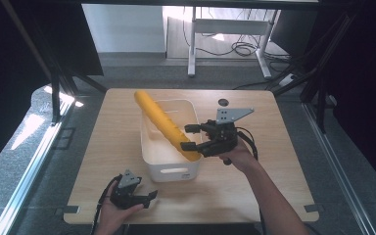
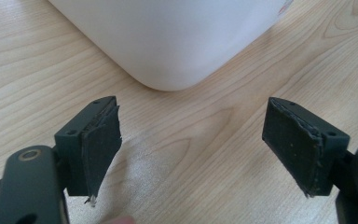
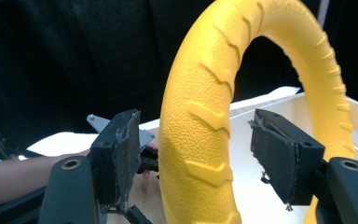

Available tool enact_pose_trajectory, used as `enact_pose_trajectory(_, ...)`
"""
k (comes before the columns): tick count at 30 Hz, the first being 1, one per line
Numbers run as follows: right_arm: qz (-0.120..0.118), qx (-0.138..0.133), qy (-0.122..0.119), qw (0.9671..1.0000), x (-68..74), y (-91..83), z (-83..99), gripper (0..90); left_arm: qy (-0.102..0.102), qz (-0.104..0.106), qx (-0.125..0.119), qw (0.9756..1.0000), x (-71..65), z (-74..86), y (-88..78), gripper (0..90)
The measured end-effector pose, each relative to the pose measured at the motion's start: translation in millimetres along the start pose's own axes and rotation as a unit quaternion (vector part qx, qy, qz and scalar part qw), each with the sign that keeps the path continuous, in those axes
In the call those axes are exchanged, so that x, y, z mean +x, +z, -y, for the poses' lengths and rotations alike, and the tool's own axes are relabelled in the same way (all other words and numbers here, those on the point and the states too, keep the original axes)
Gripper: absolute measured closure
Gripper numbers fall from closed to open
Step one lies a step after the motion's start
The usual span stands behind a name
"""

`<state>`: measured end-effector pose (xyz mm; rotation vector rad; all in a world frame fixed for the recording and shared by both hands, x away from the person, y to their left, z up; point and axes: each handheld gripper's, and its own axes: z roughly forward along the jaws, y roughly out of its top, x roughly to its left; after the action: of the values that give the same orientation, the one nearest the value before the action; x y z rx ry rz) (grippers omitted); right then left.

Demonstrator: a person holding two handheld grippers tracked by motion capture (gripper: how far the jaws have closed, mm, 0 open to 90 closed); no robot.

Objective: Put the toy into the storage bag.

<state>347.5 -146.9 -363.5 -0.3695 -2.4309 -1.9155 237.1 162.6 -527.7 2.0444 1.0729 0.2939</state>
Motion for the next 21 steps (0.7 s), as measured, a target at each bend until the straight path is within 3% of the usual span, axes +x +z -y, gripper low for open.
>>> enact_pose_trajectory(5, 0.017, -0.007, 0.003, 0.9998, 1.3, -13.9, 5.8, 33.2, 0.001, -0.001, -0.002, 1.0, 0.0, 1.3, -2.0, 19.6)
enact_pose_trajectory(13, 0.072, -0.009, 0.015, 0.9973, -4.2, -46.1, 32.2, 34.0, 0.002, 0.002, -0.003, 1.0, 0.8, 2.1, -2.7, 19.6)
enact_pose_trajectory(21, 0.152, 0.012, 0.031, 0.9879, -13.4, -74.7, 70.8, 34.2, 0.003, 0.001, -0.002, 1.0, 0.4, 1.5, -2.4, 19.6)
